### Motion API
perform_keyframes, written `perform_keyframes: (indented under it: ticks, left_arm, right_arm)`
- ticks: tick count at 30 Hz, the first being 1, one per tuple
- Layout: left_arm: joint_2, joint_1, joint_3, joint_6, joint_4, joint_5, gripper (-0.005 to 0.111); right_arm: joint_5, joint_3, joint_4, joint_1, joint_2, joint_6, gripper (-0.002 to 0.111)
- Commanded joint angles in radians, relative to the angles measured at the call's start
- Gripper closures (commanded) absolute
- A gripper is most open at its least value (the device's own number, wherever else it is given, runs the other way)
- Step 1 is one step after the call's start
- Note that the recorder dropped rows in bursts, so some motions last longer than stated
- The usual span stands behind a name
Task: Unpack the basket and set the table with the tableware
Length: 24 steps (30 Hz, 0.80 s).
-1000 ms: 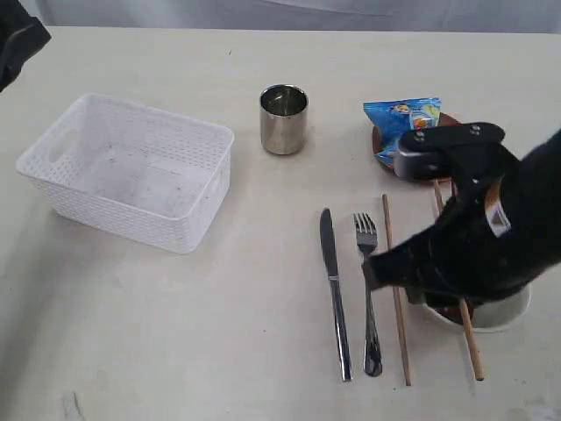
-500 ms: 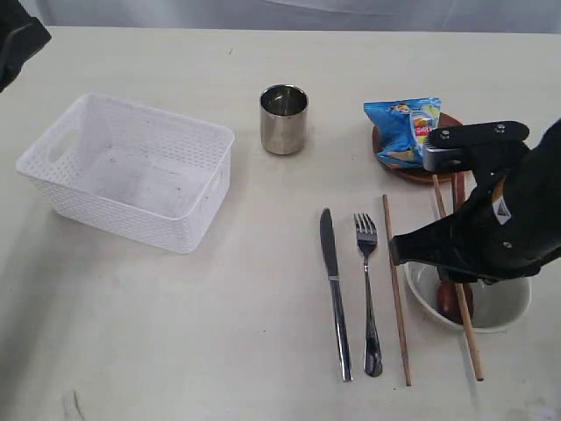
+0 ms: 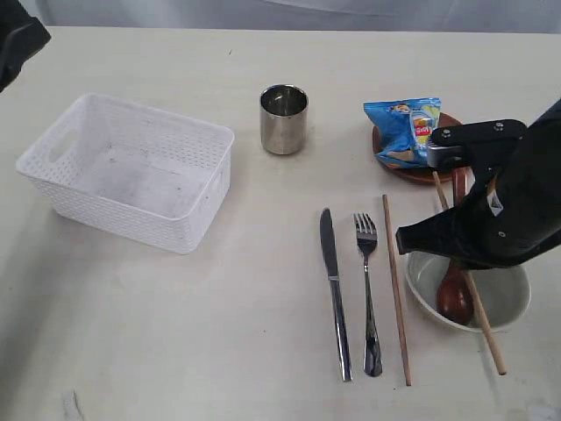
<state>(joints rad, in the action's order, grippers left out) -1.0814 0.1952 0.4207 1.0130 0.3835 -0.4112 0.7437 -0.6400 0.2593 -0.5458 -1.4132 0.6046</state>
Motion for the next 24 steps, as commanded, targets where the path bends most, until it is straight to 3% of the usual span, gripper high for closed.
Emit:
perform_keyframes:
  ticks: [1,19,21,24]
  left_arm:
    - [-0.001,-0.003,-0.006,-0.002,0.005,-0.004,0.107]
    - [-0.001,-0.003,-0.006,0.000,0.005,-0.004,0.107]
    - [-0.001,-0.003,-0.006,0.000,0.005,-0.004,0.107]
    - [-0.001,-0.003,-0.006,0.000,0.005,-0.004,0.107]
  right_arm:
    - [-0.003,0.000,0.023,0.005,0.000,-0.001,0.108]
    - [0.021,0.000,0.057,0.005,0.009,-0.070,0.108]
    - [0.021,0.000,0.057,0.005,0.015,-0.070,0.103]
    - [0.021,-0.002,0.057,0.005,0.031,-0.070,0.081]
